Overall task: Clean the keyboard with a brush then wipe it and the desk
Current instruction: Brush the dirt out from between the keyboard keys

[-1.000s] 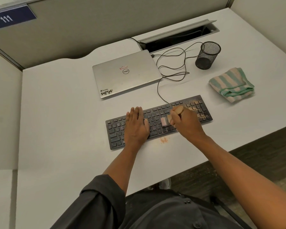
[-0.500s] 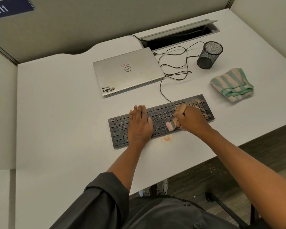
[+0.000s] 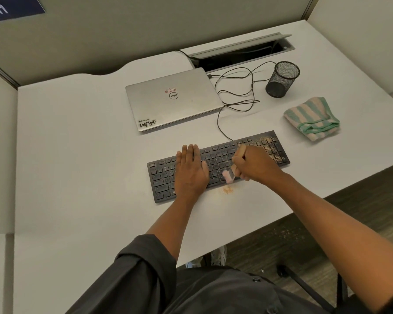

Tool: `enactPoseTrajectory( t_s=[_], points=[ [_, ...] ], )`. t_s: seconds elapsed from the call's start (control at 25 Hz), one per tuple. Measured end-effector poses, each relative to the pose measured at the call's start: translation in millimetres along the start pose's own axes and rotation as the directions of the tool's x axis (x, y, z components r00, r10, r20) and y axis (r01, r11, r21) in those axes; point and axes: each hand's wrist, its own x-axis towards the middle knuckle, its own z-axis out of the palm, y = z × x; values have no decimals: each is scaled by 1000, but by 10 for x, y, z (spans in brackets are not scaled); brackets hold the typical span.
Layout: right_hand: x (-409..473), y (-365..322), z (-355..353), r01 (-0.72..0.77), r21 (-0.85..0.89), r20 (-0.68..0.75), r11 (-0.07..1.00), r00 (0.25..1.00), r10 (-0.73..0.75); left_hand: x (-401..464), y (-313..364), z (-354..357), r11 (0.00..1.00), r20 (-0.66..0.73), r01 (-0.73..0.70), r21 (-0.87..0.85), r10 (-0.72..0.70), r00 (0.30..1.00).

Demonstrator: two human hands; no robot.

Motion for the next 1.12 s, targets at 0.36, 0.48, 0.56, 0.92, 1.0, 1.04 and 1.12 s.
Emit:
enactPoseTrajectory(
  t_s=[0.36,0.48,0.56,0.92,1.0,1.04,1.12],
  points=[
    [7,-60,72,41,52,-18,998,999,-40,-4,-2,-2,1000,-11,-7,1,7,1000],
    [-12,-23,-12,5,-45,52,999,999,-2,4,-10,9,1000,-1,-2,7,2,1000],
    [-17,-65,-15,56,35,-14,998,998,-56,4,-6,9,1000,3,-3,10,3,1000],
    [-186,302,125,363,-24,-107,932,925,-363,5,1,-22,1000,31,1,-4,-1,1000],
    [-224,359,180,394,-42,-192,918,899,-394,5,5,-22,1000,22,-1,2,1,1000],
    [-258,352,255,428,-42,-216,903,878,-426,3,6,-20,1000,16,-1,0,1,1000],
    [-352,321,448,483,-75,-171,872,856,-488,-3,3,-19,1000,11,1,-8,-1,1000]
  ],
)
